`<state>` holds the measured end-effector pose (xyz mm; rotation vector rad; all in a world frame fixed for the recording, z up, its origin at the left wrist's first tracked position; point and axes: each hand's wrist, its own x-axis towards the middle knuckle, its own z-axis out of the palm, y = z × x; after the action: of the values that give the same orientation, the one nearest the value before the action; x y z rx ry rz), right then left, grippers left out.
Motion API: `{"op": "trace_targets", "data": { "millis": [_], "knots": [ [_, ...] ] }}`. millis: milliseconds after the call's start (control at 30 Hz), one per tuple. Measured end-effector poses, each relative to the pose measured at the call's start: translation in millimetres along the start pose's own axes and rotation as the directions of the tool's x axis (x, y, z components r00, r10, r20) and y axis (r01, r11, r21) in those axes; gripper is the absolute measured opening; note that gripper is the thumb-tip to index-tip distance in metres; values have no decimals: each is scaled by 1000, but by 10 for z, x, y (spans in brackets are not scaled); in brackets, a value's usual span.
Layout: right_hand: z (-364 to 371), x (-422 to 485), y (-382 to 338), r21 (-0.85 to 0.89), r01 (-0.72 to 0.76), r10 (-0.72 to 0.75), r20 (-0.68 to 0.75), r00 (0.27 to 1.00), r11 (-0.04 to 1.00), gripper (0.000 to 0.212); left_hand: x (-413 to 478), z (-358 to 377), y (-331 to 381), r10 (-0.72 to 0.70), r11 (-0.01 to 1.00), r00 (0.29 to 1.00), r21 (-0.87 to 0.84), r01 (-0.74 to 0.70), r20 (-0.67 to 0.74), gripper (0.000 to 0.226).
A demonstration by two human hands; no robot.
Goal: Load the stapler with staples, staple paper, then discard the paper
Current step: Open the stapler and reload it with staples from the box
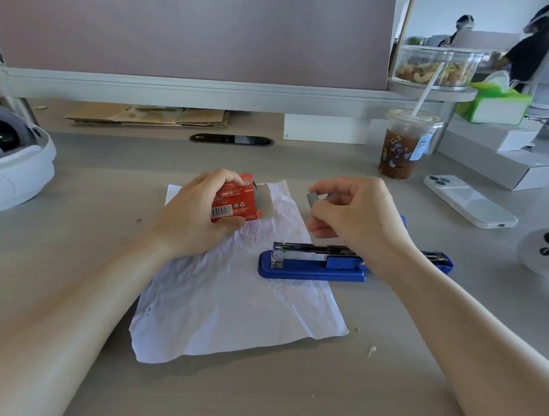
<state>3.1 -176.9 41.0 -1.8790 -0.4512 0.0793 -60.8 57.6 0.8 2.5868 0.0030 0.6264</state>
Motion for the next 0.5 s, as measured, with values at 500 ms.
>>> {"op": "trace_targets", "data": {
  "millis": [500],
  "knots": [
    [35,-73,-55,-44,170,-167,72,983,984,10,-107,-27,622,-11,943,998,-333,-9,-59,21]
  ]
}}
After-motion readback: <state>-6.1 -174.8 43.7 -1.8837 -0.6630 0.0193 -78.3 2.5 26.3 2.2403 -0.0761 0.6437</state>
